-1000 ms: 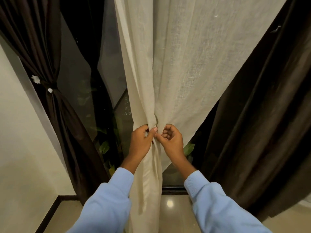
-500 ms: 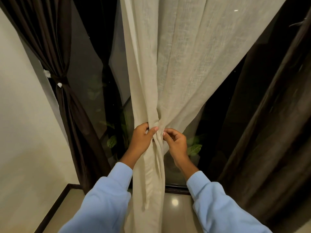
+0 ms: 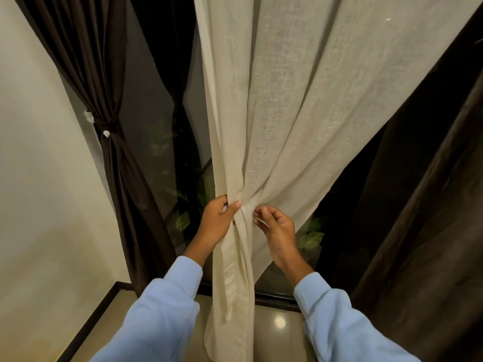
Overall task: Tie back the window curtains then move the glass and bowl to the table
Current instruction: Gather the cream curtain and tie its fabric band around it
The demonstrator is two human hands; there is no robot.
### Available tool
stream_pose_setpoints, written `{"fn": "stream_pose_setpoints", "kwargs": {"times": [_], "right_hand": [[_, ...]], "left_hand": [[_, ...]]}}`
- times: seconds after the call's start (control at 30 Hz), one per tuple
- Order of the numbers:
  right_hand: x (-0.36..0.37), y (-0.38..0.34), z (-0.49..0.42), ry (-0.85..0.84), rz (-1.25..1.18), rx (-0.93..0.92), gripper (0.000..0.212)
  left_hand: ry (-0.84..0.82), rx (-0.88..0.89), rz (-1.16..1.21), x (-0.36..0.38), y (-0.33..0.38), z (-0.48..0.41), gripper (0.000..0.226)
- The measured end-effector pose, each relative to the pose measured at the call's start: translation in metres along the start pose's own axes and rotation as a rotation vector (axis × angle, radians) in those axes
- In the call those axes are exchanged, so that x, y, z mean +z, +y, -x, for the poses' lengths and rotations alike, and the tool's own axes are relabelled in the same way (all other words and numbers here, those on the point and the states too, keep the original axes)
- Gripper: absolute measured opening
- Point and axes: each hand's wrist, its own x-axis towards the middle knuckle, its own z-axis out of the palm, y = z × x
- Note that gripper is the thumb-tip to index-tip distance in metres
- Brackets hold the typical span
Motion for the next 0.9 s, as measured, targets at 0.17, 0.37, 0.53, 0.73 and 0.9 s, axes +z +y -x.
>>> {"fn": "stream_pose_setpoints", "kwargs": {"times": [0.17, 0.37, 0.53, 0.73, 0.9], "right_hand": [[0.006, -0.010, -0.001, 0.020, -0.013, -0.008, 0.029], [0.014, -0.016, 0.004, -0.080, 0.268, -0.104, 0.032], [0.009, -0.007, 0.006, -0.001, 0.387, -0.159, 0.011], [0.002, -0.005, 0.010, 0.352, 0.349, -0.313, 0.011], [0.013, 0.012, 0.028, 0.168, 0.414, -0.325, 0.027]], "left_hand": [[-0.076, -0.042, 0.006, 0.001, -0.003, -0.001, 0.013], [-0.031, 0.000, -0.019, 0.004, -0.002, -0.001, 0.014], [-0.014, 0.009, -0.046, 0.003, -0.001, -0.001, 0.012], [0.096, 0.057, -0.199, 0.003, -0.007, -0.001, 0.020], [0.232, 0.197, -0.469, 0.009, -0.014, 0.006, 0.020]]}}
